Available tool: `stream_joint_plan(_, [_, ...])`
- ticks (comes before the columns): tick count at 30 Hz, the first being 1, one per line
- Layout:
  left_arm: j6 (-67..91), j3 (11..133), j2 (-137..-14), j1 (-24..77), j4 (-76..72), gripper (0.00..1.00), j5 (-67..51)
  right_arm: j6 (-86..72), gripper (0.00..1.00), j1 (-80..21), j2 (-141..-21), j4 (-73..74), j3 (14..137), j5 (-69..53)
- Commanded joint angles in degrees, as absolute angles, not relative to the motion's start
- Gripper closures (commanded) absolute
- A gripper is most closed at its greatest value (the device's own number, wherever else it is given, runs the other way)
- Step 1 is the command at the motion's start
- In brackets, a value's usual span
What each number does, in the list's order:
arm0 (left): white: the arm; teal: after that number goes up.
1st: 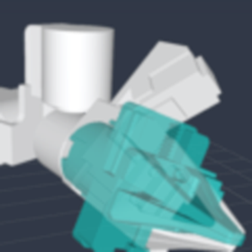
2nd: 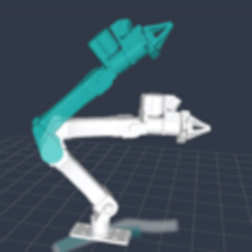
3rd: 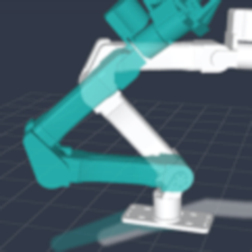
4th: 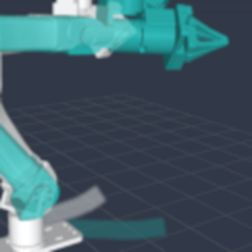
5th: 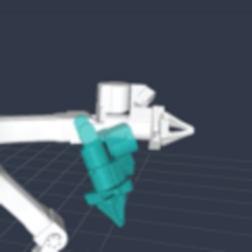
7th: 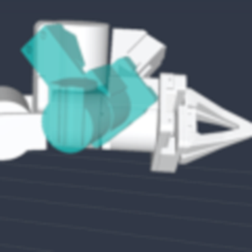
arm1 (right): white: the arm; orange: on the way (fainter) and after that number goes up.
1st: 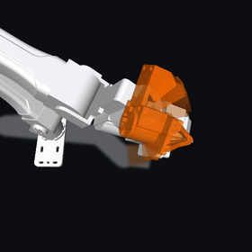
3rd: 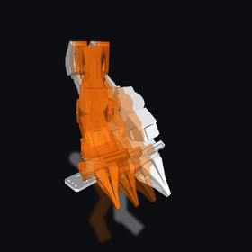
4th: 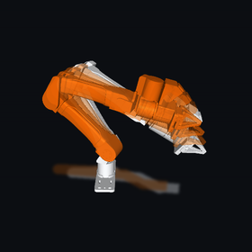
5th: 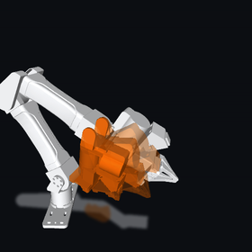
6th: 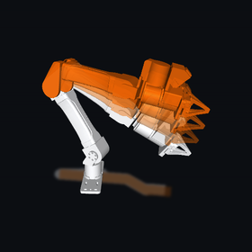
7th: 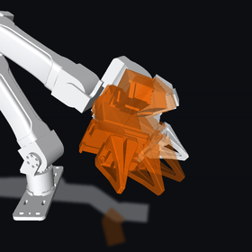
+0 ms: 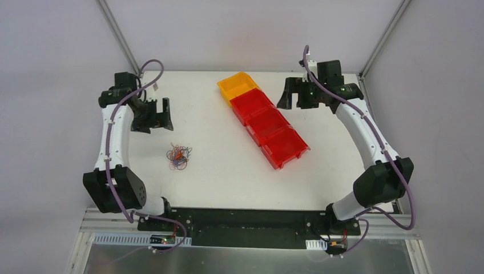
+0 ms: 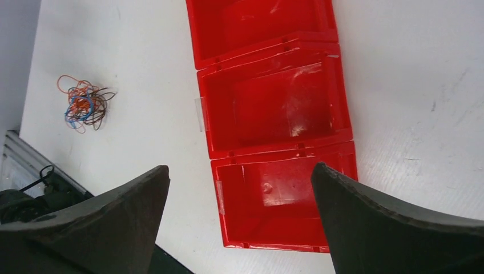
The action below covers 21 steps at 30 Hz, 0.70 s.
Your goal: Untangle the cables
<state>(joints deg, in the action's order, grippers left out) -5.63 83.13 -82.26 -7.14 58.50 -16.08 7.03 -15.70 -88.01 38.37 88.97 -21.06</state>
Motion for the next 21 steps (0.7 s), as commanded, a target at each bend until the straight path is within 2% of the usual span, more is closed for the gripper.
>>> stream_joint_plan(1, [-10.8, 80.8, -80.7, -14.9, 65.2, 0.0, -23.0, 3.7, 0.01, -15.7, -88.7, 31.6, 88.4, -27.9])
stream_joint_plan(4, [-14.2, 77.7, -83.6, -21.5, 67.4, 0.0, -28.8, 1.1, 0.01, -16.4, -92.4, 29.4, 90.7, -34.8])
stream_joint_plan(7, [-15.0, 75.0, -86.6, -24.6, 66.7, 0.0, -31.3, -5.3, 0.01, -20.1, -95.4, 25.9, 91.8, -33.0])
stream_joint_plan(11, [-12.9, 70.5, -91.5, -24.9, 62.2, 0.0, -31.9, -11.1, 0.01, -26.8, -100.6, 23.8, 94.4, -31.5])
stream_joint_plan(17, [-12.1, 67.7, -100.1, -24.8, 57.6, 0.0, -34.3, -11.1, 0.01, -38.5, -110.0, 24.3, 100.4, -31.4])
stream_joint_plan(21, [-11.0, 67.4, -102.8, -24.3, 55.3, 0.08, -35.2, -11.3, 0.01, -43.9, -114.3, 23.6, 101.9, -29.3])
